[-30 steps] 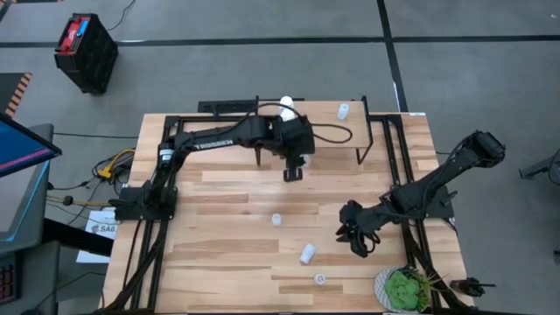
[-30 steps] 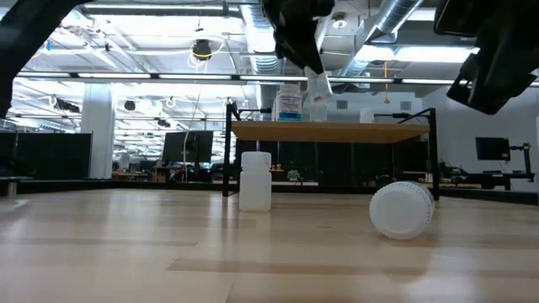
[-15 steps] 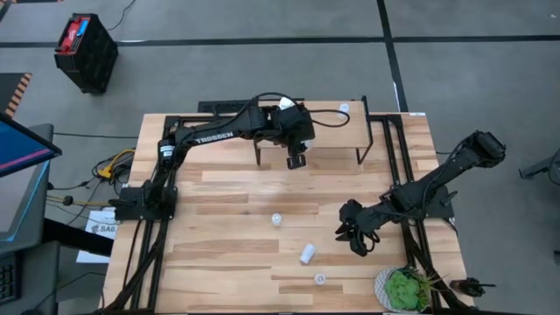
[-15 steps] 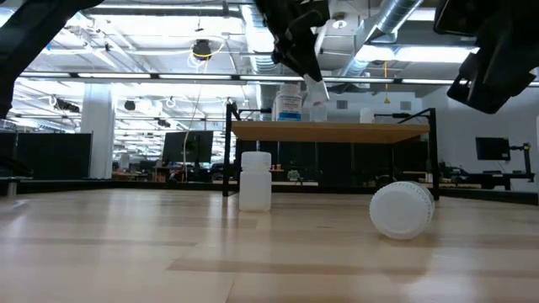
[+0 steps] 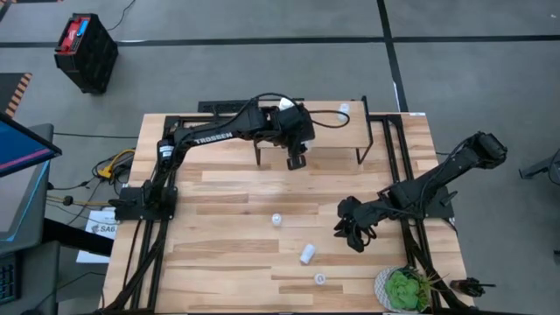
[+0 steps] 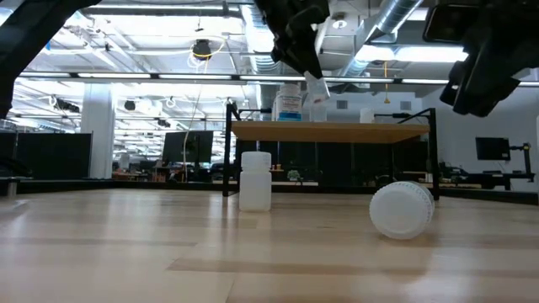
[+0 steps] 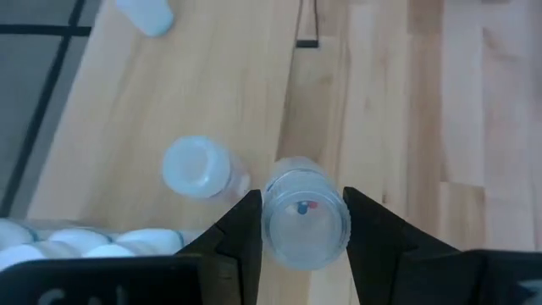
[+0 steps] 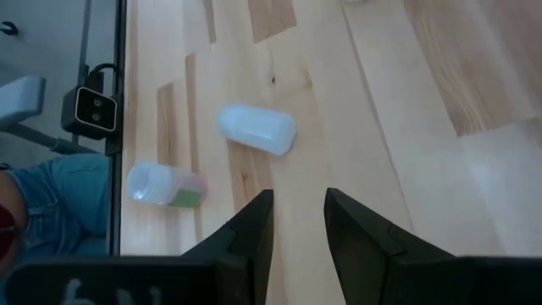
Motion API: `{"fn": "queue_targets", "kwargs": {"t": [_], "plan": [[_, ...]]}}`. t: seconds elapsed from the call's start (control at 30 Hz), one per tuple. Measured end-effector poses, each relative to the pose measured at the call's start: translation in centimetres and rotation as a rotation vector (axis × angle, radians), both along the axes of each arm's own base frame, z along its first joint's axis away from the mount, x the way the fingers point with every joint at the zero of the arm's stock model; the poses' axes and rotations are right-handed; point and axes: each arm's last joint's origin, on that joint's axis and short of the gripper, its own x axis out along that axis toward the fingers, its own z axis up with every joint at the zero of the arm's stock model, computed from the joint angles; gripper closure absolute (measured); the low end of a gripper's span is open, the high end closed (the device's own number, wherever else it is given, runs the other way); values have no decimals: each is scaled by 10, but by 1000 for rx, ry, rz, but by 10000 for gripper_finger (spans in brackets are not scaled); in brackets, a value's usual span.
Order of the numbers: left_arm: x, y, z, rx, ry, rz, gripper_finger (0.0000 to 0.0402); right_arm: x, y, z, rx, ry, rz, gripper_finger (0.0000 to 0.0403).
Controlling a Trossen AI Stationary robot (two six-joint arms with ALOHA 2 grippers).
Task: Pick and place medicine bottles onto shelf by color
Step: Put the left transparent pill bottle on the shelf aligned with the other transparent bottle
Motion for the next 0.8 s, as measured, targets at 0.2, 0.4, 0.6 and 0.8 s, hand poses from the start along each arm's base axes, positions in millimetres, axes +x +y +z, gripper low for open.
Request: {"fn": "queue_targets", "kwargs": {"t": [0.2,0.4,0.6,0.8], "plan": [[4,9,-2,25,-27,13,297,-1,0,-1,-3,10,1,272],[2,20,-1,39,-42,46,297,-1,0,-1,-3,10,1,271],[3,29,3,61,-88,58,297,-1,0,-1,-3,11,1,272],[4,31,4,36,-113,51,297,-1,0,-1,1,13,5,272]]}}
